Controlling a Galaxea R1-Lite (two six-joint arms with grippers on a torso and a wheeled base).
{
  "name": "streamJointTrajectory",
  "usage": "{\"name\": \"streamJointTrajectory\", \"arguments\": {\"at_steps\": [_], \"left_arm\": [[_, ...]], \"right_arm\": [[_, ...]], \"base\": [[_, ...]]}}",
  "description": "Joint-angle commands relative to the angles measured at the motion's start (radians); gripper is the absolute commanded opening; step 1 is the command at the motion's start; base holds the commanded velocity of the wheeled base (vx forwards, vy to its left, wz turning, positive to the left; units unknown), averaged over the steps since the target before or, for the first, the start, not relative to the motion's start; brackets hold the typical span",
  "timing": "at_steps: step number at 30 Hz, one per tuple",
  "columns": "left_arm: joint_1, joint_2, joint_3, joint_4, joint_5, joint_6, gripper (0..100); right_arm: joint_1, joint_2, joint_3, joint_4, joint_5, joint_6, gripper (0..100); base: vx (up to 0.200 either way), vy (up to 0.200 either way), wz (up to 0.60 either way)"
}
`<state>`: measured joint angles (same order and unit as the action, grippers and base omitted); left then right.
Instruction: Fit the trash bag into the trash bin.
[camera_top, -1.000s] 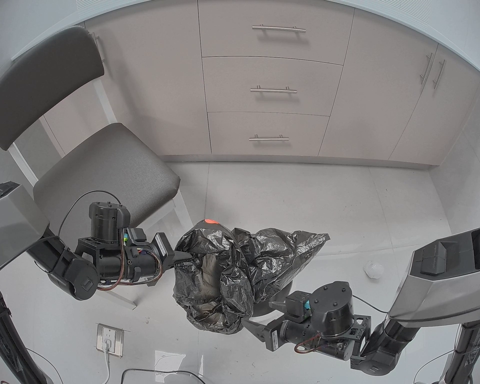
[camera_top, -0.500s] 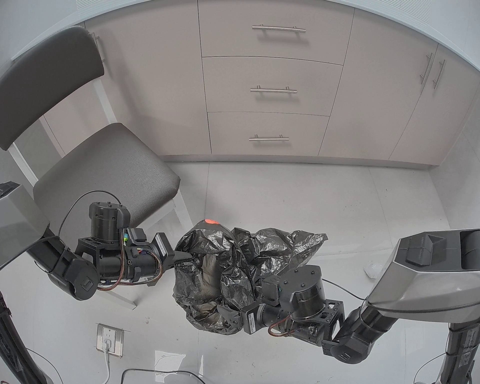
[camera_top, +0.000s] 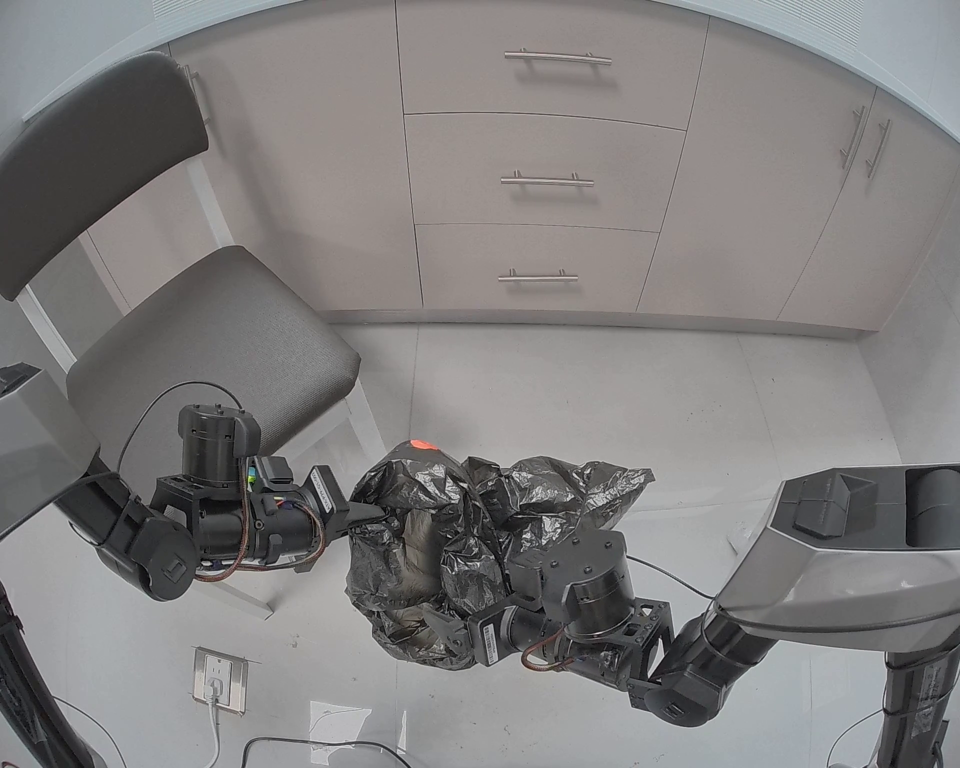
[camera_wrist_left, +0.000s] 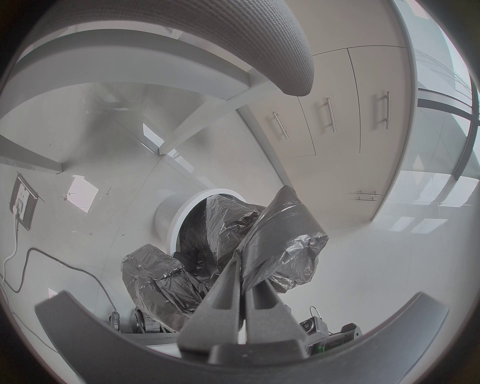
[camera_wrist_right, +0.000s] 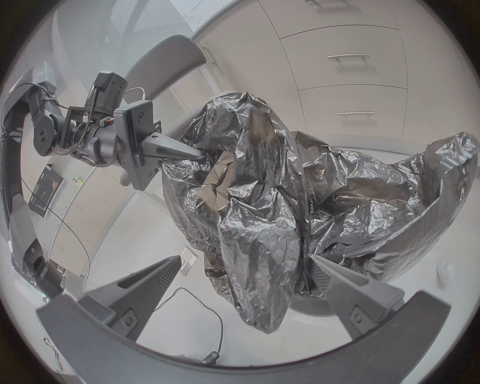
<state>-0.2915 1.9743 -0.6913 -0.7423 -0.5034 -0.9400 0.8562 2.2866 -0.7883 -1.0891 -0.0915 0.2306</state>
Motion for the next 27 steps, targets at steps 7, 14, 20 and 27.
{"name": "streamJointTrajectory", "arguments": {"at_steps": [7,14,20,27], "left_arm": [[0.0,-0.002,0.001,-0.002,-0.001,0.0,0],[0.0,0.0,0.003,-0.002,0.0,0.0,0],[-0.002,-0.003,0.009,-0.005,-0.001,0.003,0],[-0.002,-0.003,0.013,-0.006,-0.001,0.004,0]], "right_arm": [[-0.014,0.096,-0.08,0.003,-0.001,0.003,100],[-0.023,0.097,-0.085,-0.006,-0.025,-0.001,0],[-0.029,0.063,-0.046,-0.011,-0.024,-0.004,0],[-0.066,0.007,0.018,-0.011,0.058,-0.007,0]], "base": [[0.0,0.0,0.0],[0.0,0.0,0.0],[0.0,0.0,0.0],[0.0,0.0,0.0]]}}
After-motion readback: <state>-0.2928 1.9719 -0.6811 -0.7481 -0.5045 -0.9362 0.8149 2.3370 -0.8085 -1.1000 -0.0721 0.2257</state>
